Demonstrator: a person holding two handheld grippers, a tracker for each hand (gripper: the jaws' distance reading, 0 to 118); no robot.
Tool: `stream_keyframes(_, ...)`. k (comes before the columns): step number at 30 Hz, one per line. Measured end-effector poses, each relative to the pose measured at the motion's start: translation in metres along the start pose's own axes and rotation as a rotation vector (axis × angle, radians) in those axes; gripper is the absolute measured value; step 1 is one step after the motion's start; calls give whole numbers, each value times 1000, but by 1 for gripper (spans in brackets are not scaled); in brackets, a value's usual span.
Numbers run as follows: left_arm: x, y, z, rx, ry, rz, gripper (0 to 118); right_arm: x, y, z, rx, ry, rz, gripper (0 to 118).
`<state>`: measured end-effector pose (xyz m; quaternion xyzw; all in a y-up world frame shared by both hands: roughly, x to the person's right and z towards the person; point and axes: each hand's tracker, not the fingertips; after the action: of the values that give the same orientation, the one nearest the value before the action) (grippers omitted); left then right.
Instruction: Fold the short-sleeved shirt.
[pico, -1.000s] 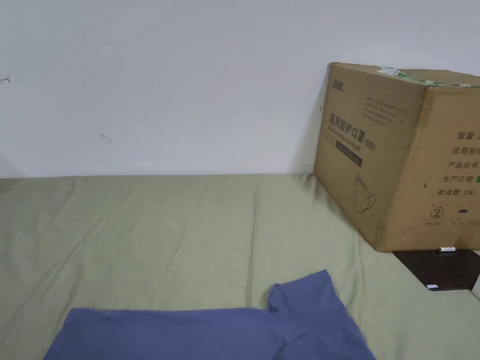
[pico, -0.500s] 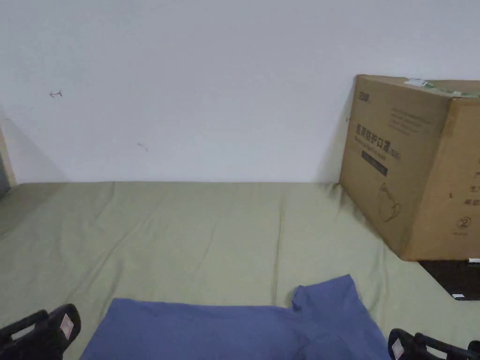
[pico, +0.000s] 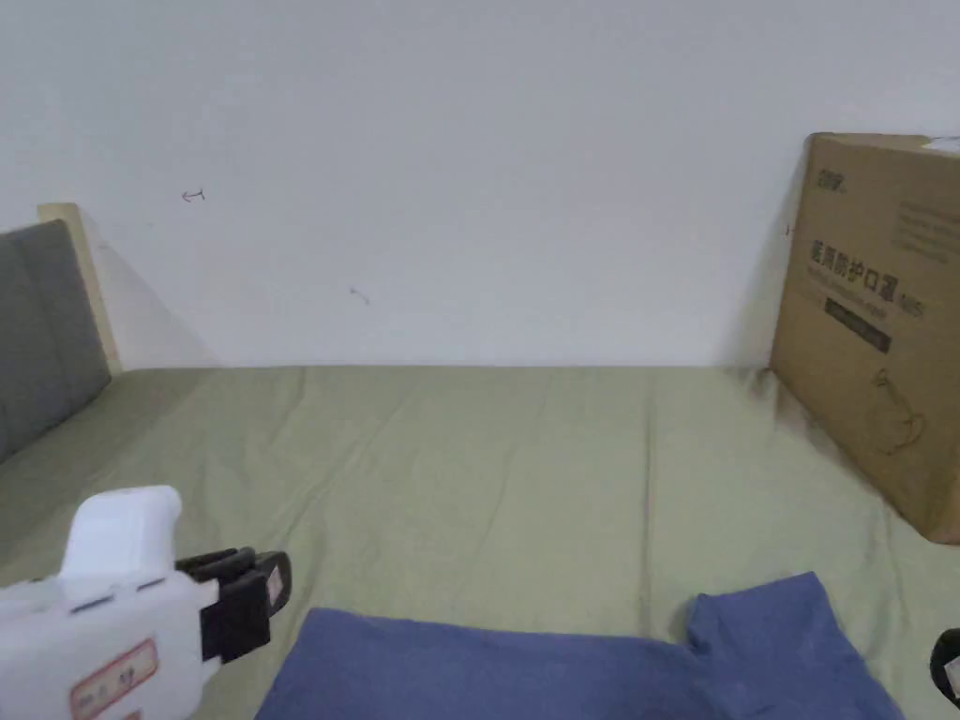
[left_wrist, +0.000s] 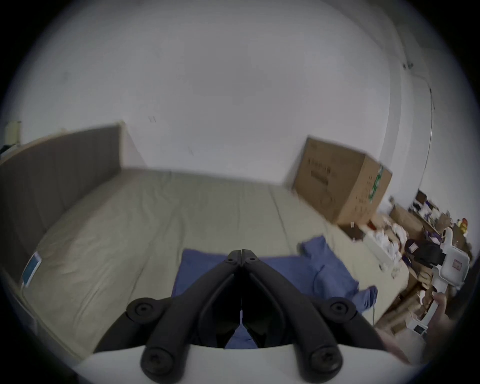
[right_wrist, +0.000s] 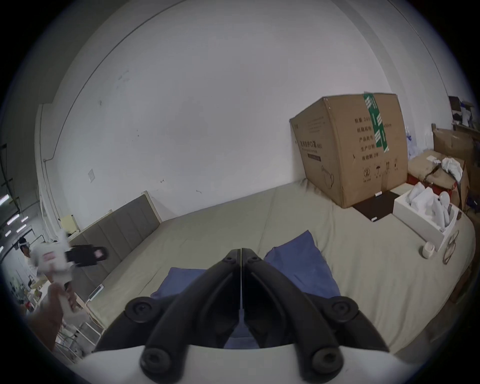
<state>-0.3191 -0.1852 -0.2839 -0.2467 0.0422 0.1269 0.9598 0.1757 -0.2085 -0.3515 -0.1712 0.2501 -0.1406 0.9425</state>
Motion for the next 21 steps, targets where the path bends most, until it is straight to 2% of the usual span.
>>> stream_keyframes(2,-36,21,-59,-191,-68,46,0,5,-4,-13,-30,6,-12,1)
stream_keyframes(4,-66,30,-117,-328,4,70,0,7,-6,-28,-68,14,-20,1)
stream_keyframes(8,-114,34,-211,-491,115,10,3,6,-13,-60,-138,18,-12,1)
stream_keyframes(9,-122,30,-228,-523,149,4,41,6,-16,-67,-153,20,-7,1)
stream_keyframes(10,-129,23,-245,-568,151,24,91,5,-18,-72,-164,21,-4,1)
stream_keyframes(11,-136,13,-253,-597,162,14,118,5,-20,-78,-177,22,-1,1)
stream_keyframes(12,-140,9,-269,-555,125,22,112,6,-22,-84,-193,21,1,1)
stream_keyframes(13,-144,1,-278,-573,135,24,112,7,-24,-88,-208,22,2,1)
stream_keyframes(18,-154,-23,-322,-636,176,-10,112,10,-36,-107,-283,23,6,1)
stream_keyframes(21,-149,-40,-332,-638,168,-24,118,10,-41,-113,-305,8,24,1)
